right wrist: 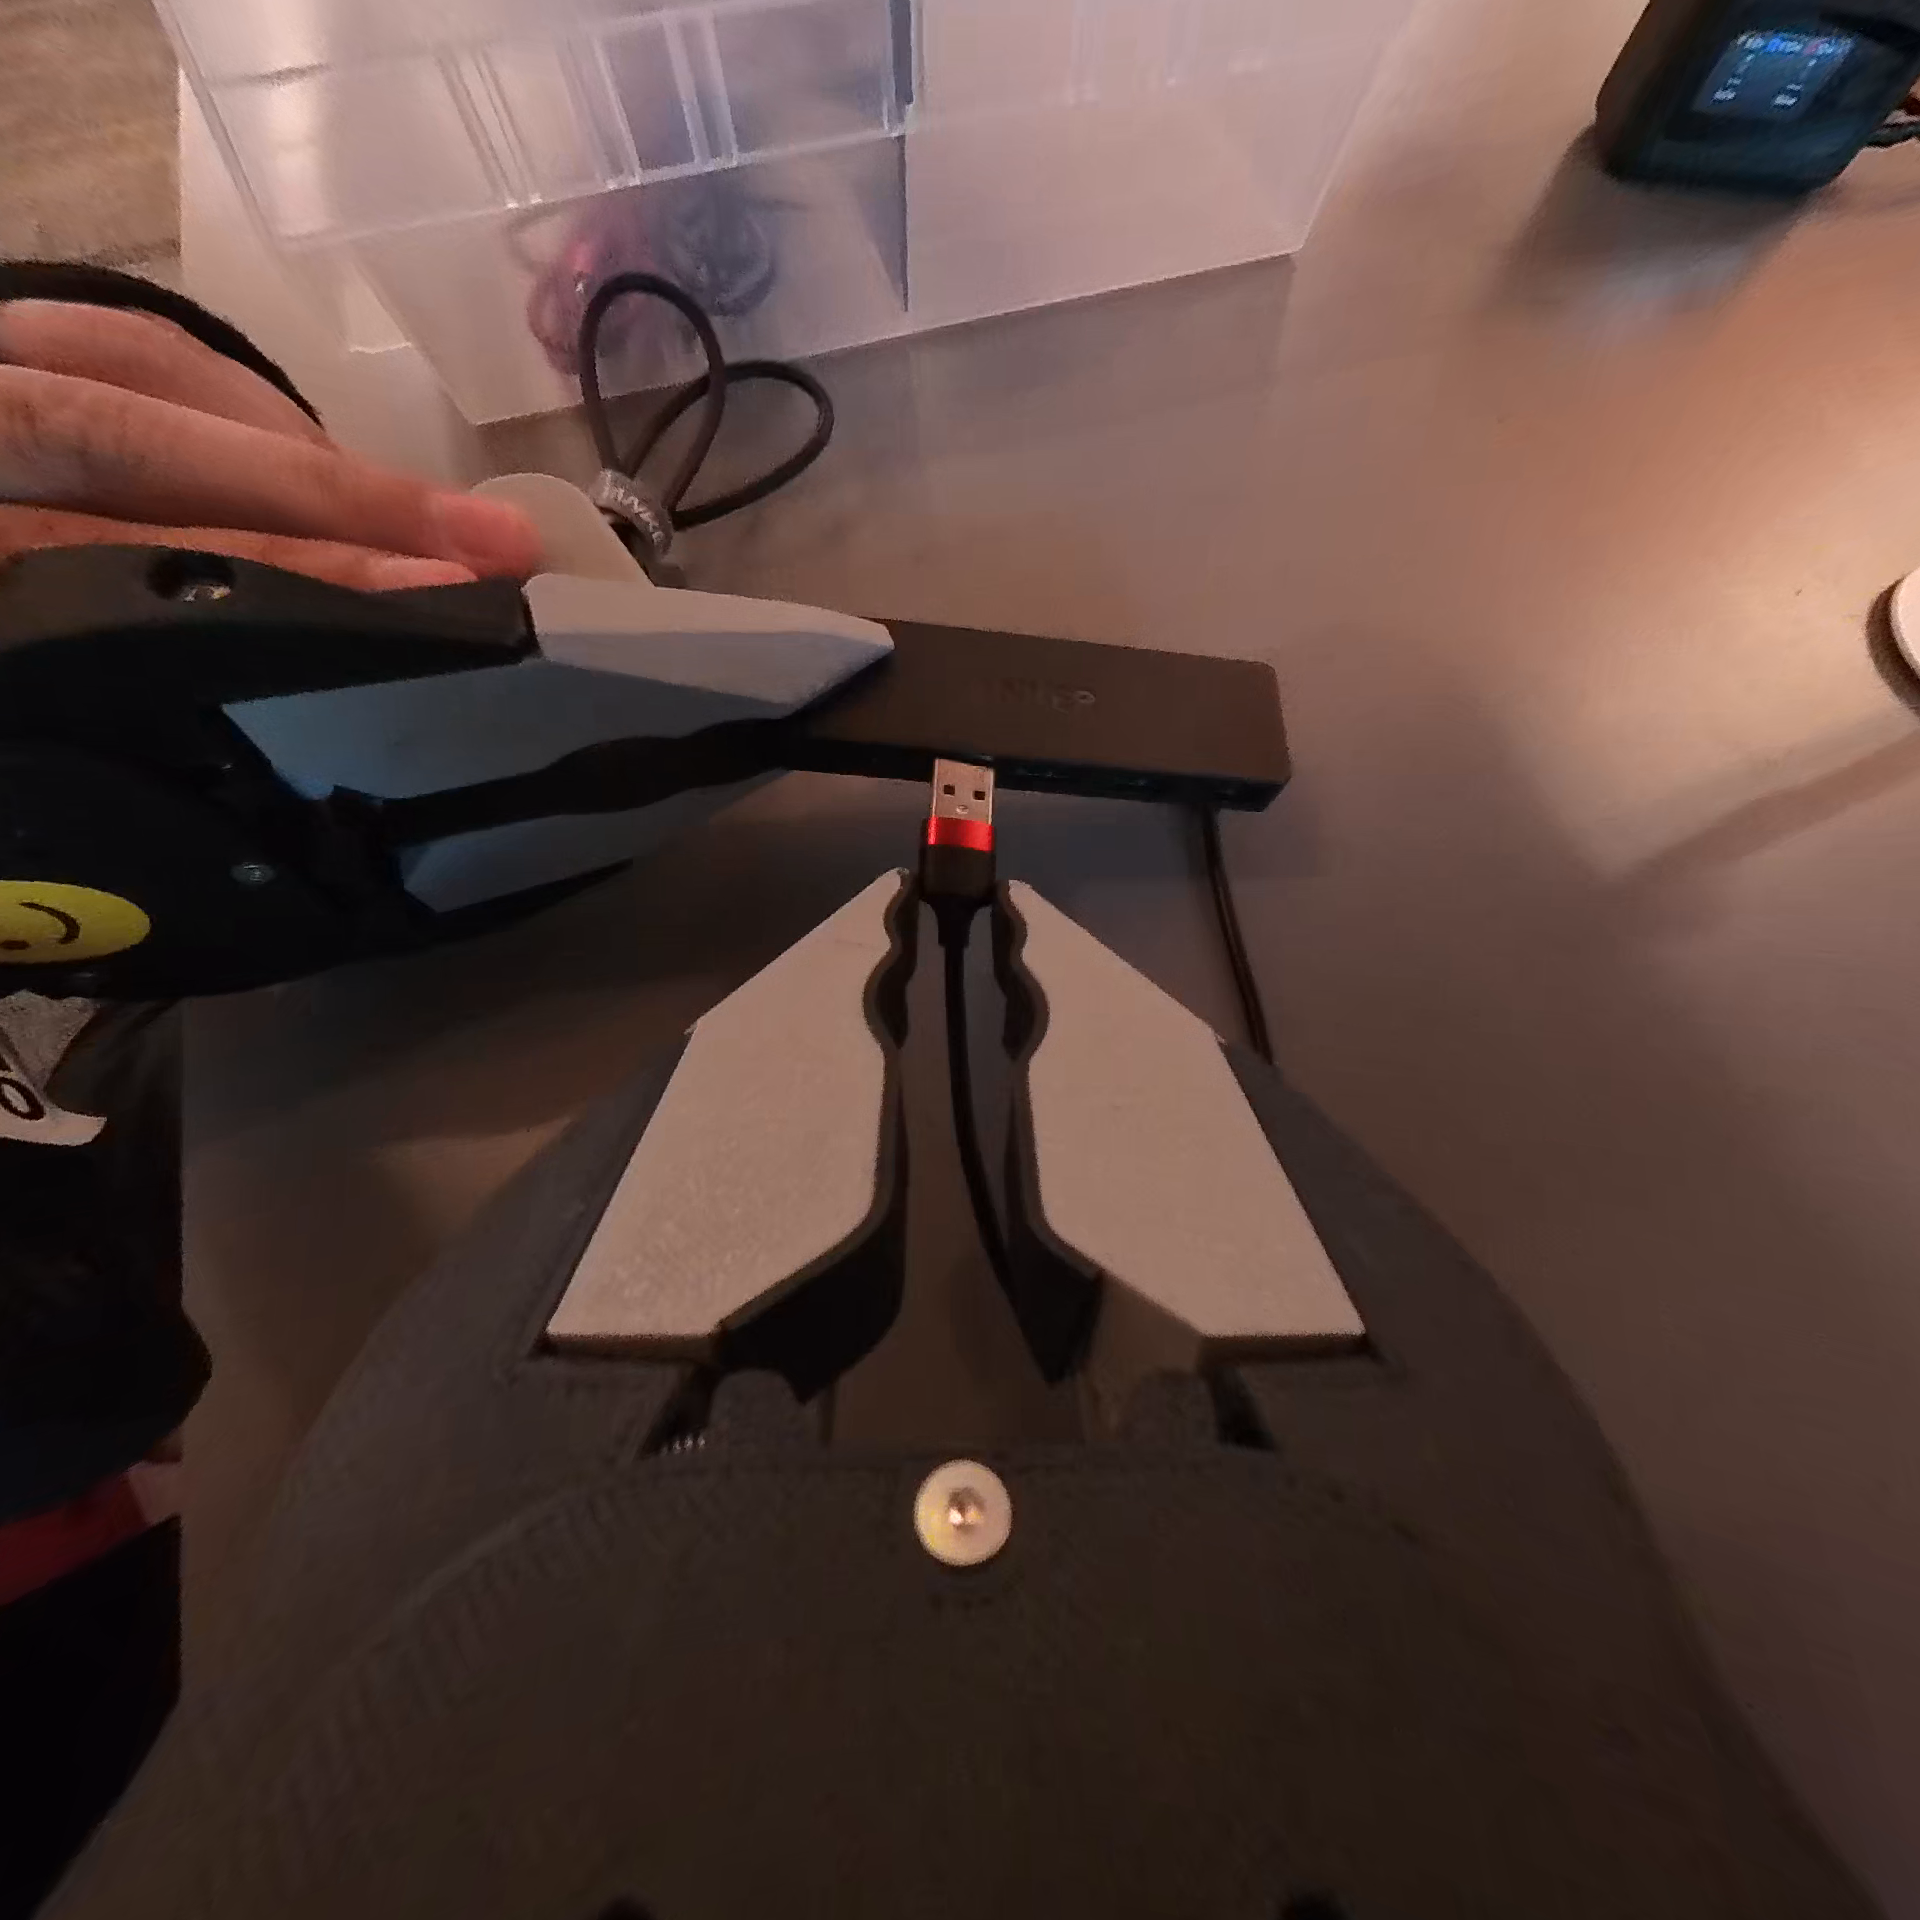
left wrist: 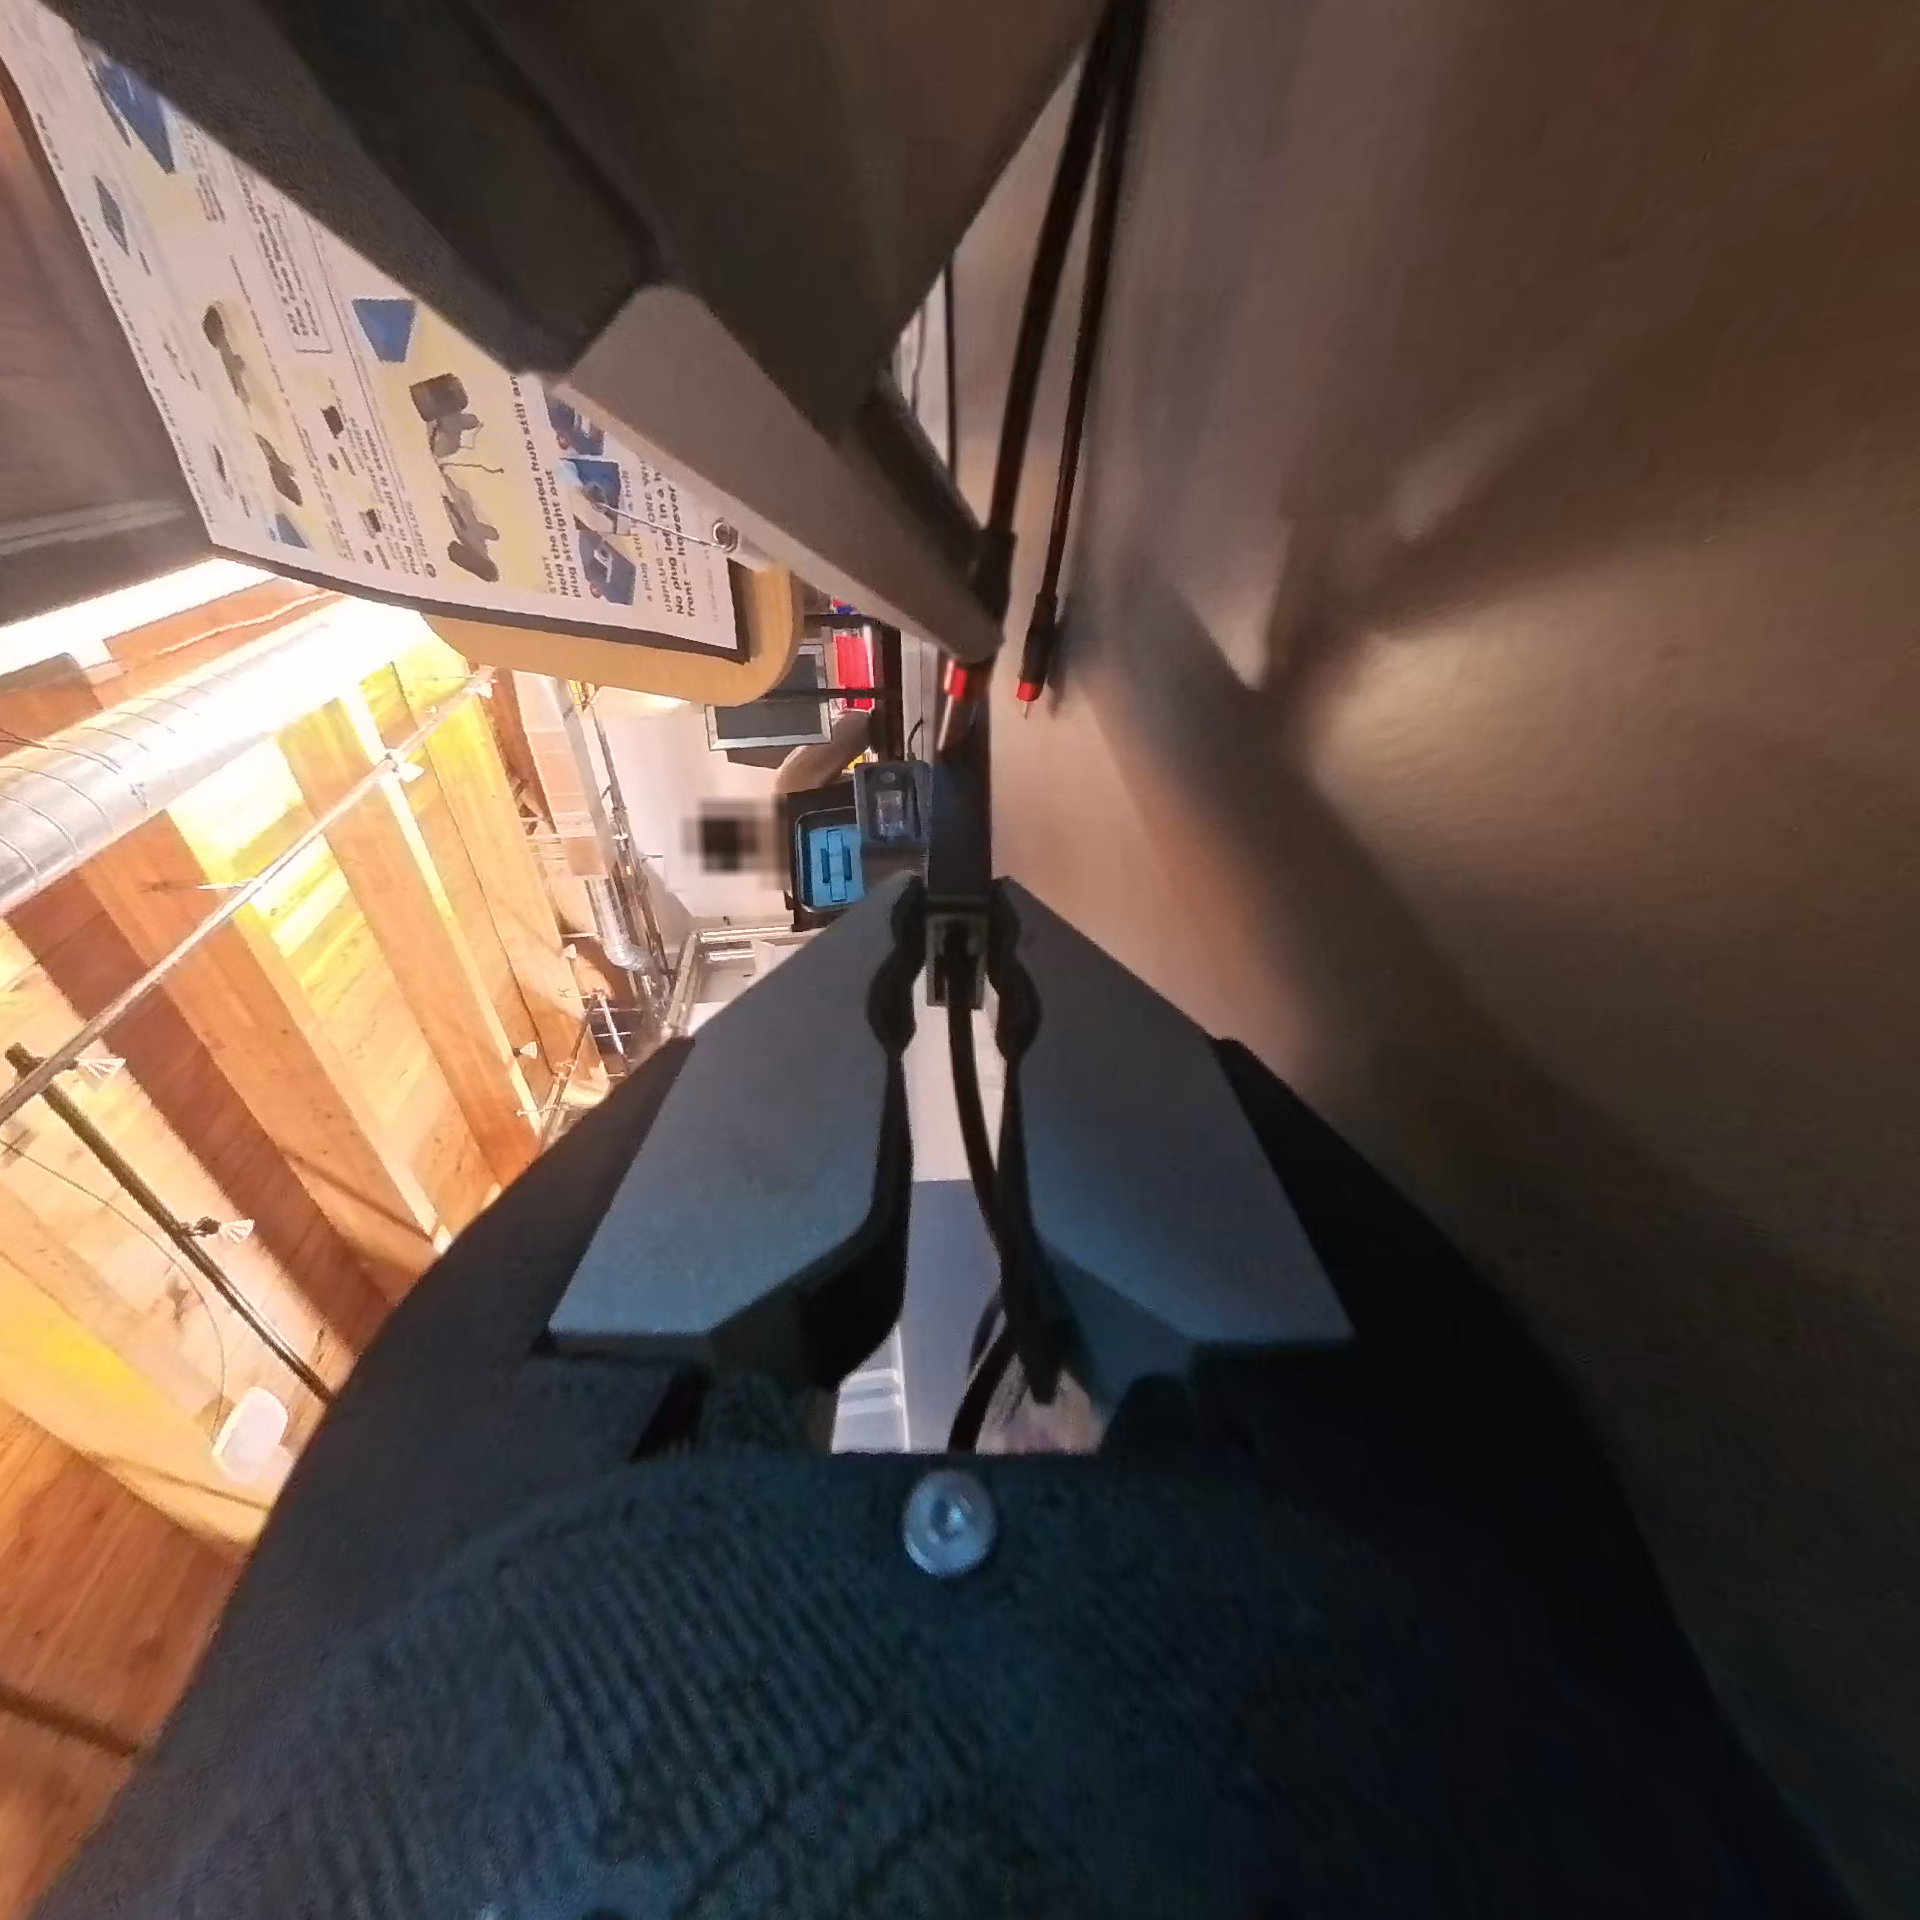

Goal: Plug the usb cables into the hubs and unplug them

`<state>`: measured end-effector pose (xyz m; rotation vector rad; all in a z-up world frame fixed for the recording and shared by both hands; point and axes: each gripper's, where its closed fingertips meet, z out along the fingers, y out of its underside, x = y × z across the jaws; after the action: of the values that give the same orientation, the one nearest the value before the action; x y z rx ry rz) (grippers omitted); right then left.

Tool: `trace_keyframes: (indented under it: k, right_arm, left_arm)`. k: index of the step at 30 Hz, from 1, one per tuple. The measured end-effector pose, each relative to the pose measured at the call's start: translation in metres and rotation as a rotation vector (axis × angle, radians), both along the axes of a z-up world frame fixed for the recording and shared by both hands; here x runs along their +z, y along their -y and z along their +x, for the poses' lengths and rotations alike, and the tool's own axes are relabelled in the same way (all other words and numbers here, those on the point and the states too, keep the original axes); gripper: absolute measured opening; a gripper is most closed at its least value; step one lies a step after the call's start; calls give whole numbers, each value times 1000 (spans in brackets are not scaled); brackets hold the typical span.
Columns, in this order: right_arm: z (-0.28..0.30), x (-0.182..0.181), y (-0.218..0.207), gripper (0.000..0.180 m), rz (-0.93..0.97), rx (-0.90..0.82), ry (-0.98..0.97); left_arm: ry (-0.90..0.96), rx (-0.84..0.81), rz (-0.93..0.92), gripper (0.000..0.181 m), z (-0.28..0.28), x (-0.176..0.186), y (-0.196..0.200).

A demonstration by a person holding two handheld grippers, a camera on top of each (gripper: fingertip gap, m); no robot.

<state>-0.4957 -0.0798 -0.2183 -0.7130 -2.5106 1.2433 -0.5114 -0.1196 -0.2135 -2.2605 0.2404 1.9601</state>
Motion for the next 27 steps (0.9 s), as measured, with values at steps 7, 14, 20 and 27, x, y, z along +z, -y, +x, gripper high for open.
trace_keyframes:
  k: [7,14,20,27]
  right_arm:
    - [4,-5,2,11,51,28,-27]
    - [10,-7,-4,11,121,81,-56]
    - [9,-5,-5,11,96,61,-30]
    - [11,1,-6,11,103,68,-72]
  left_arm:
    - [5,-12,13,8,4,2,-1]
    - [25,-56,2,7,8,-2,-7]
    - [-13,-51,-20,8,9,1,-8]
    - [12,-78,-18,8,12,-2,-11]
